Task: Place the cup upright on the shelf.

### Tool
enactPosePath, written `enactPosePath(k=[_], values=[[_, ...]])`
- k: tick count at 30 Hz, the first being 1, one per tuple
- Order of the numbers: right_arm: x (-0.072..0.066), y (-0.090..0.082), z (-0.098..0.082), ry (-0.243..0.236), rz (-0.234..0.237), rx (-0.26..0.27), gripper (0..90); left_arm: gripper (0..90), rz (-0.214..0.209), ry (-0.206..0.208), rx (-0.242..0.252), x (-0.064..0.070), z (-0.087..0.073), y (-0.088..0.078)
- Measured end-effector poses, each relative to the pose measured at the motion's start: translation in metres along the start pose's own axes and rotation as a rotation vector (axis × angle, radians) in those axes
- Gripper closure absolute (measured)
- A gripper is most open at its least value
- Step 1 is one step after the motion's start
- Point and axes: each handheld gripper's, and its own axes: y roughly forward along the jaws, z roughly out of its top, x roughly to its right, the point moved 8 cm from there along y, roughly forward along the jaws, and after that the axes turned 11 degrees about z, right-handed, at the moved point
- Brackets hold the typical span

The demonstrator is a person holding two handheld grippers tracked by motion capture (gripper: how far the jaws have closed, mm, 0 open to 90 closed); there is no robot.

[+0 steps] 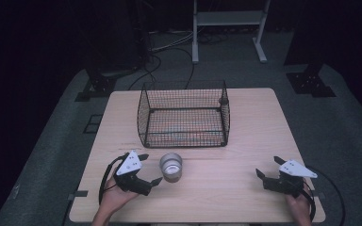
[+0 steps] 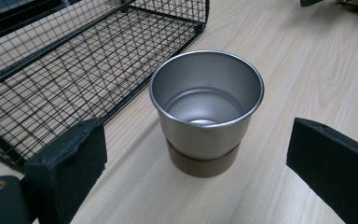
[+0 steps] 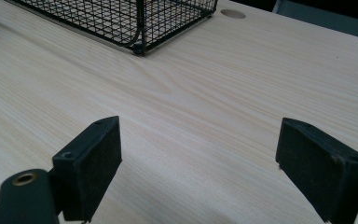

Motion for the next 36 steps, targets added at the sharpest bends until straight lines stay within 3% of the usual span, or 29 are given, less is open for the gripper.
enactPosePath(k=[17, 32, 36], values=[[0.0, 0.0, 0.0, -0.003, 0.0, 0.002, 13.5, 4.0, -0.057, 0.053, -0.073, 0.014, 0.001, 0.021], [-0.001, 0.0, 0.0, -0.006, 0.002, 0.004, 13.5, 3.4, -0.095, 0.066, -0.146, 0.011, -0.002, 0.041], [-0.001, 0.0, 0.001, -0.008, 0.002, 0.005, 13.5, 3.4, -0.125, 0.043, -0.153, 0.013, -0.001, 0.046]])
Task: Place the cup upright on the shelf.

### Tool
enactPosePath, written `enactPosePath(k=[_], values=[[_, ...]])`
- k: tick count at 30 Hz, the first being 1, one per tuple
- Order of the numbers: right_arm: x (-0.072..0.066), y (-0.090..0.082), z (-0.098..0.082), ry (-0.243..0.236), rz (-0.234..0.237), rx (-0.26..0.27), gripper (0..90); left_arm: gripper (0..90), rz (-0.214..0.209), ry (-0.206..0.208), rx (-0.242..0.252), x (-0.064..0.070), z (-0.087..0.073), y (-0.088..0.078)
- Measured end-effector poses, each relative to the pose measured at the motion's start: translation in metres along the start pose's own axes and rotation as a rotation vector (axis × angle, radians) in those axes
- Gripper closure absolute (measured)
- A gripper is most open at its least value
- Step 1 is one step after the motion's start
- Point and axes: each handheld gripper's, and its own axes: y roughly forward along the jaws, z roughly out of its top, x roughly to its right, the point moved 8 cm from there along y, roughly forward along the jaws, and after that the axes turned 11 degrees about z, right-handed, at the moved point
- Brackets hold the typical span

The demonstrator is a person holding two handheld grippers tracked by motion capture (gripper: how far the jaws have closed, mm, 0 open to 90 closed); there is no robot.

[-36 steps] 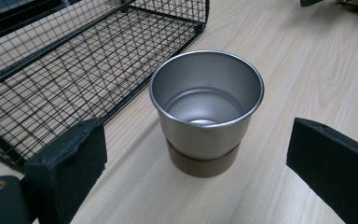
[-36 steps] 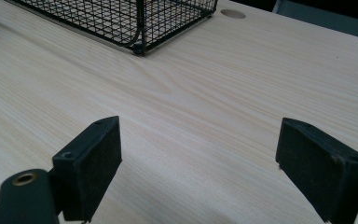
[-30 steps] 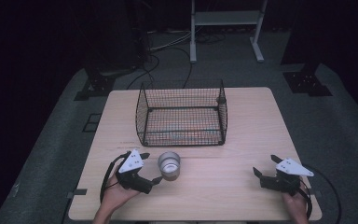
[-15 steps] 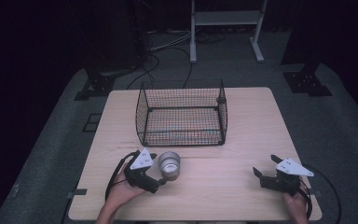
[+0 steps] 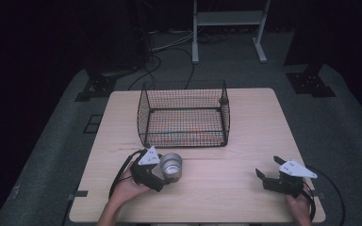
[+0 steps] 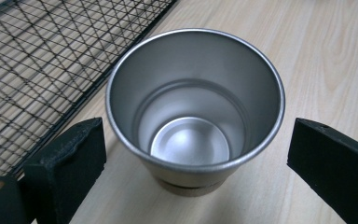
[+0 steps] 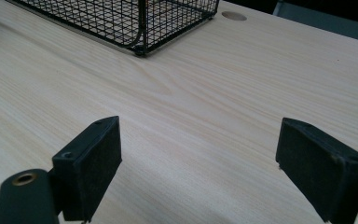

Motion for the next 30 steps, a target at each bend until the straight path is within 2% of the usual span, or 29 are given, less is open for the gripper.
enactPosePath(k=[4, 10, 14, 18, 20, 24, 30], values=[[0.0, 0.0, 0.0, 0.0, 0.0, 0.001, 13.5, 3.4, 0.002, 0.018, -0.032, -0.001, 0.002, 0.005], [0.0, 0.0, 0.0, -0.001, 0.0, 0.002, 13.5, 4.1, -0.006, 0.035, -0.045, -0.001, 0.008, 0.011], [0.0, 0.0, 0.0, -0.001, 0.002, 0.004, 13.5, 5.7, -0.013, 0.052, -0.087, 0.001, 0.007, 0.019], [0.0, 0.0, 0.0, -0.001, 0.003, 0.005, 13.5, 11.0, -0.005, 0.07, -0.093, 0.001, 0.008, 0.02], [0.0, 0.0, 0.0, -0.001, 0.004, 0.006, 13.5, 16.0, -0.023, 0.067, -0.097, 0.001, 0.009, 0.019], [0.0, 0.0, 0.0, 0.0, 0.003, 0.006, 13.5, 17.8, -0.031, 0.061, -0.105, 0.001, 0.01, 0.019], [0.0, 0.0, 0.0, 0.001, 0.004, 0.006, 13.5, 17.9, -0.011, 0.067, -0.094, 0.001, 0.015, 0.017]])
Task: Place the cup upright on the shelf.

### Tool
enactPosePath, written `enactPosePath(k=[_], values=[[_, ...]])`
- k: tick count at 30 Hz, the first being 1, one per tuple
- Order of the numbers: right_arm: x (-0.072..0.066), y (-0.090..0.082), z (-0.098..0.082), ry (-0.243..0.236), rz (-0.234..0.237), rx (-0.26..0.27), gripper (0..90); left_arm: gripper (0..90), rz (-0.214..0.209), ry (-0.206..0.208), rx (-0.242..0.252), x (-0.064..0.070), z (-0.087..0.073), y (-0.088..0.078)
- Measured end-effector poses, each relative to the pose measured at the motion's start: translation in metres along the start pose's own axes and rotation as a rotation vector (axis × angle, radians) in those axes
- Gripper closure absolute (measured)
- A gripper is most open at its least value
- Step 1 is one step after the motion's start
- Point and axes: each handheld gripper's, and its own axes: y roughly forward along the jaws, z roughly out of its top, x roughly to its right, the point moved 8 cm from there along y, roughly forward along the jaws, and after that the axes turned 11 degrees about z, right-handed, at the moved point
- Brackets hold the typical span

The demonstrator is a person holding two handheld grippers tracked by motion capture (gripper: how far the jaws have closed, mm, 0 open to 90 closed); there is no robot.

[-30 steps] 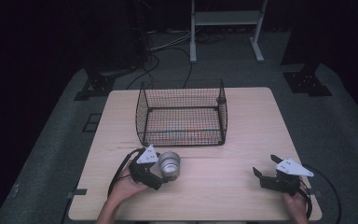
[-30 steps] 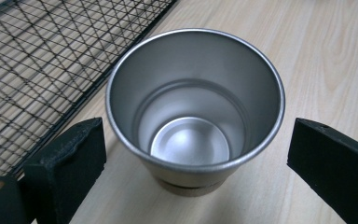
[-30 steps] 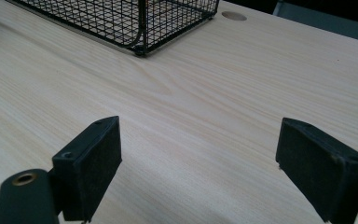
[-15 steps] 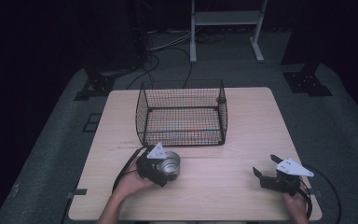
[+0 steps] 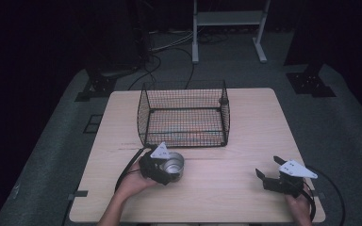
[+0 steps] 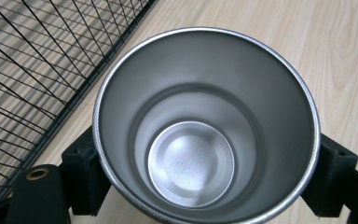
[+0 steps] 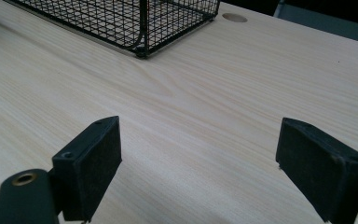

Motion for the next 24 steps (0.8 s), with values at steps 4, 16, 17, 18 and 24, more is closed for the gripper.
enactPosePath(k=[4, 16, 17, 18, 24], values=[[0.0, 0.0, 0.0, -0.001, 0.001, 0.001, 13.5, 17.9, 0.0, 0.006, 0.018, 0.001, 0.008, -0.004], [0.0, 0.0, 0.0, -0.006, 0.001, 0.003, 13.5, 17.9, -0.005, 0.047, 0.044, 0.003, 0.036, -0.013], [0.0, 0.0, 0.0, -0.006, 0.001, 0.003, 13.5, 17.9, -0.005, 0.049, 0.044, 0.003, 0.037, -0.013], [0.0, 0.0, 0.0, -0.005, 0.001, 0.003, 13.5, 17.9, -0.006, 0.05, 0.045, 0.003, 0.039, -0.014], [0.0, 0.0, 0.0, -0.006, 0.002, 0.003, 13.5, 17.9, -0.001, 0.072, 0.05, 0.002, 0.051, -0.017]])
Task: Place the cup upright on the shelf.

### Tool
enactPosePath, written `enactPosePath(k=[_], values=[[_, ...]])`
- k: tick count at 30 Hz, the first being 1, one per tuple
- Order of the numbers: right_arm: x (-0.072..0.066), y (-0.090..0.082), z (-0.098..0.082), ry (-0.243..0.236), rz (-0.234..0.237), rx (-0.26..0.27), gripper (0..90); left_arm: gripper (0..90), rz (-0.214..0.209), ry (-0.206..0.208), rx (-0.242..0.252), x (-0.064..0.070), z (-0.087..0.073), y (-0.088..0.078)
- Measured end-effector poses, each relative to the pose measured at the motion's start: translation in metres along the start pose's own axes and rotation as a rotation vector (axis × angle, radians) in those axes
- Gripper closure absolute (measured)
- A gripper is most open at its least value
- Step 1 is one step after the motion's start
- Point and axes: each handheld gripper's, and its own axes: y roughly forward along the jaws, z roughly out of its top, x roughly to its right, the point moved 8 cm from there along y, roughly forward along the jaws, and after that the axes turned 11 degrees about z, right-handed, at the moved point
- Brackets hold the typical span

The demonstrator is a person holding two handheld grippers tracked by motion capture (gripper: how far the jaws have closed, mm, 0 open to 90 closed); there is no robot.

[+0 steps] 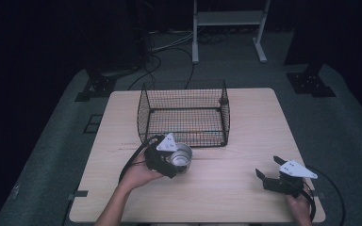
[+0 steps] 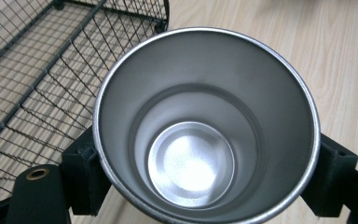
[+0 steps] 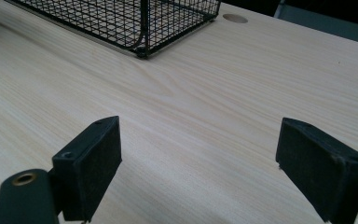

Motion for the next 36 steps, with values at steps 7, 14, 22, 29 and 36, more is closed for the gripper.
enactPosePath(k=[7, 14, 22, 29, 36], values=[[0.0, 0.0, 0.0, 0.0, 0.0, 0.0, 13.5, 17.9, -0.015, -0.008, 0.012, -0.009, 0.014, -0.001], [0.0, 0.0, 0.0, -0.001, 0.001, 0.001, 13.5, 17.9, -0.018, 0.011, 0.013, -0.017, 0.03, -0.005], [0.0, 0.0, 0.0, 0.001, 0.004, 0.005, 13.5, 17.9, -0.019, 0.01, 0.014, -0.029, 0.046, -0.006], [0.001, 0.0, 0.001, 0.007, 0.006, 0.01, 13.5, 17.9, -0.019, 0.019, -0.007, -0.041, 0.057, -0.004], [0.001, -0.001, 0.001, 0.01, 0.006, 0.012, 13.5, 17.9, -0.012, 0.022, -0.002, -0.051, 0.069, -0.006]])
